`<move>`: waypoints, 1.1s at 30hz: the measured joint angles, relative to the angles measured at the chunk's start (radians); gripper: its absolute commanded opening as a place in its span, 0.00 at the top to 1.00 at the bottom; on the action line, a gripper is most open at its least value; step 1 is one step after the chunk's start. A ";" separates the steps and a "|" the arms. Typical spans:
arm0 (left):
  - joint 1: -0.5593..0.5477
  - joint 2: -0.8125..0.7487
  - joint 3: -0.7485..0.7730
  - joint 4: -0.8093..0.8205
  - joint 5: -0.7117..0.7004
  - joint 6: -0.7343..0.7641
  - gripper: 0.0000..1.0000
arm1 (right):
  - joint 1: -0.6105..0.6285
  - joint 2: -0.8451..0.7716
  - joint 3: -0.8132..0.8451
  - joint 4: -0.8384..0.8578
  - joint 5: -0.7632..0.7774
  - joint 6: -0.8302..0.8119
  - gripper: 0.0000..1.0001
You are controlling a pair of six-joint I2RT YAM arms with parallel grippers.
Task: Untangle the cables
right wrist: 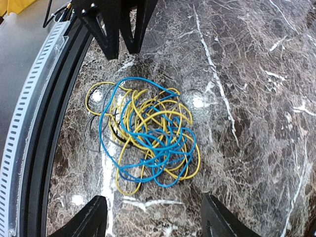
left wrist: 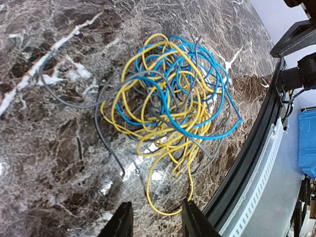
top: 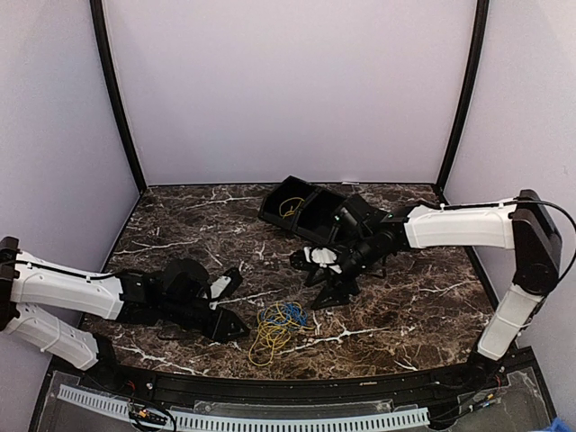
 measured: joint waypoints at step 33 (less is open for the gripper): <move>-0.119 0.304 -0.039 0.397 -0.154 0.152 1.00 | 0.096 0.084 0.056 0.034 0.012 0.036 0.29</move>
